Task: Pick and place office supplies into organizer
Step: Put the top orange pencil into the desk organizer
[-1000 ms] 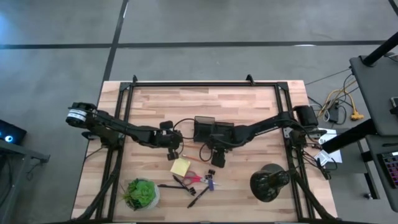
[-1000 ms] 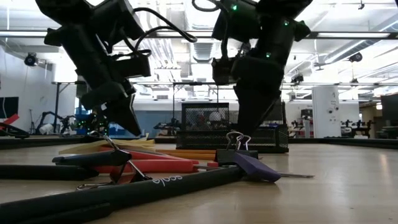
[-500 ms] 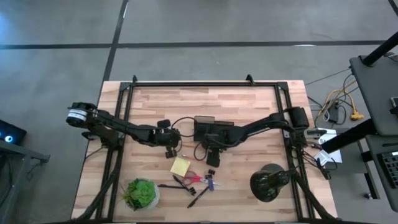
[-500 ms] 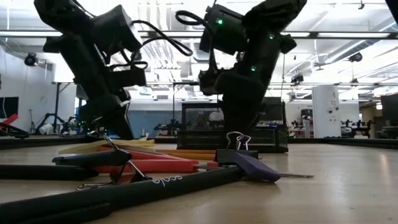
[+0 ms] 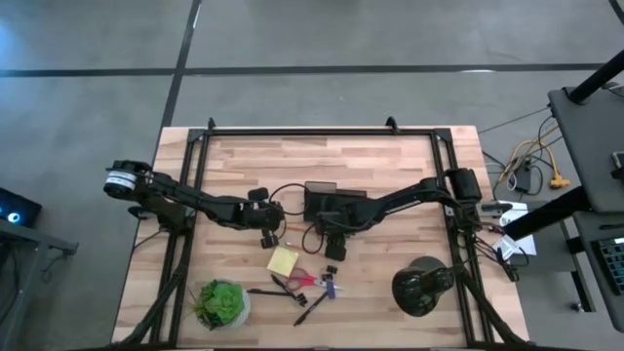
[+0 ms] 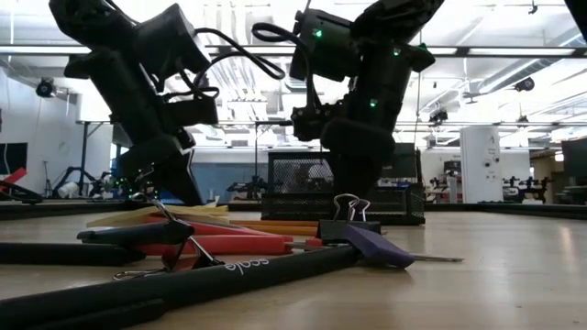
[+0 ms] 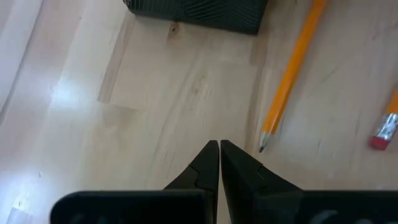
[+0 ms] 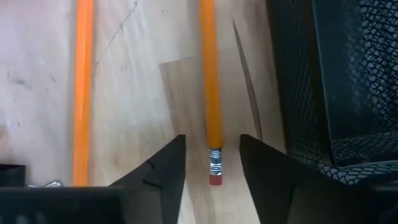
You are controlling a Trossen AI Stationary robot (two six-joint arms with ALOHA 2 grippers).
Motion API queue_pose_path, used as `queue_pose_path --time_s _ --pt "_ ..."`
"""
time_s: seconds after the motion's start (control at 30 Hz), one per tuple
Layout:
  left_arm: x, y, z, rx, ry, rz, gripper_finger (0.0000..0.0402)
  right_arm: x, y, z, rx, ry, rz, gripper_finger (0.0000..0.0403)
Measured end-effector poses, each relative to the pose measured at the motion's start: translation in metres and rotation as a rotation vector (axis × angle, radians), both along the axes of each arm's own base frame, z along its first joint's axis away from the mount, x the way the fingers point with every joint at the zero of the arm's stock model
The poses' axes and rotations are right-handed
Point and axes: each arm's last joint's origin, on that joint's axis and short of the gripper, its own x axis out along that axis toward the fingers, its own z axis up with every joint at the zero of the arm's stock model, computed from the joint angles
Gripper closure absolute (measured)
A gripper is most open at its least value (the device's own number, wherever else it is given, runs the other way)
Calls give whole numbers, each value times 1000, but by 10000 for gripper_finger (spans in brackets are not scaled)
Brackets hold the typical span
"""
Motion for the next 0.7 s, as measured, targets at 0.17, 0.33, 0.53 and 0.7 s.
queue_pose_path --time_s 0.17,0.33,0.53,0.7 --pt "0 0 0 0 -2 0 401 0 0 -2 -9 7 32 306" --pt "0 0 0 0 -2 0 401 -1 0 -2 -20 13 69 343" --pt "0 0 0 0 -3 0 402 -1 0 -2 -21 20 79 382" --pt "0 0 0 -1 -3 0 402 1 0 5 -33 49 100 390"
